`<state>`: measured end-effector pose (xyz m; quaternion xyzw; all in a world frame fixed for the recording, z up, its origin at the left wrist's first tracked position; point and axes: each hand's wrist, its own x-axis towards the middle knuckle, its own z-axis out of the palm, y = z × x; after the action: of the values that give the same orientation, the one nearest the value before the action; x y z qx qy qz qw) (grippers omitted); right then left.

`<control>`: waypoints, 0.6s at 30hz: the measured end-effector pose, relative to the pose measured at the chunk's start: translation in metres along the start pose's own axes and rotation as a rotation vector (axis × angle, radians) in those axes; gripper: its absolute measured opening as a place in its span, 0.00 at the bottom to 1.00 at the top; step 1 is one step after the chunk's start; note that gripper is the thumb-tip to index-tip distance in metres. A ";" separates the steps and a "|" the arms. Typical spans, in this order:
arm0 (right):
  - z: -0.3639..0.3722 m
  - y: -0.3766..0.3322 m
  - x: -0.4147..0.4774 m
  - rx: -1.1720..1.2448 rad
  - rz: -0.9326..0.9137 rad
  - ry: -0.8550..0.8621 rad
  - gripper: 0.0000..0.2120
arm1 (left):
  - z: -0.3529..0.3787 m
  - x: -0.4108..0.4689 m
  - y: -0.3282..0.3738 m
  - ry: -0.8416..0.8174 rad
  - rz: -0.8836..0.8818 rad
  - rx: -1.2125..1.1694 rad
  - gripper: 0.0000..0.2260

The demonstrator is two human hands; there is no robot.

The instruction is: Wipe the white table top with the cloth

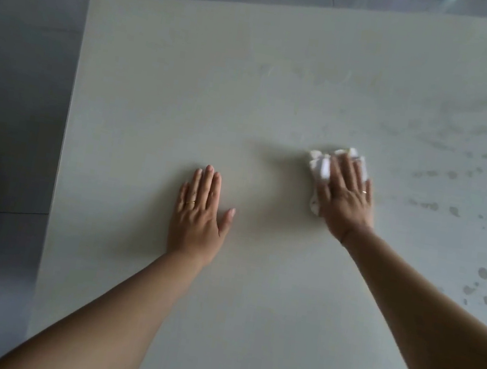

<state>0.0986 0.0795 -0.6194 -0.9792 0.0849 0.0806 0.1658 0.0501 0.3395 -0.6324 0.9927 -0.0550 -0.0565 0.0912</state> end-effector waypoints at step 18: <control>-0.008 -0.006 0.057 0.085 0.283 0.104 0.25 | -0.007 0.008 0.005 0.042 -0.014 -0.083 0.30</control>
<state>0.1567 0.0744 -0.6207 -0.9524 0.2338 0.0489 0.1895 0.0579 0.3346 -0.6253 0.9894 -0.0436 -0.0385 0.1333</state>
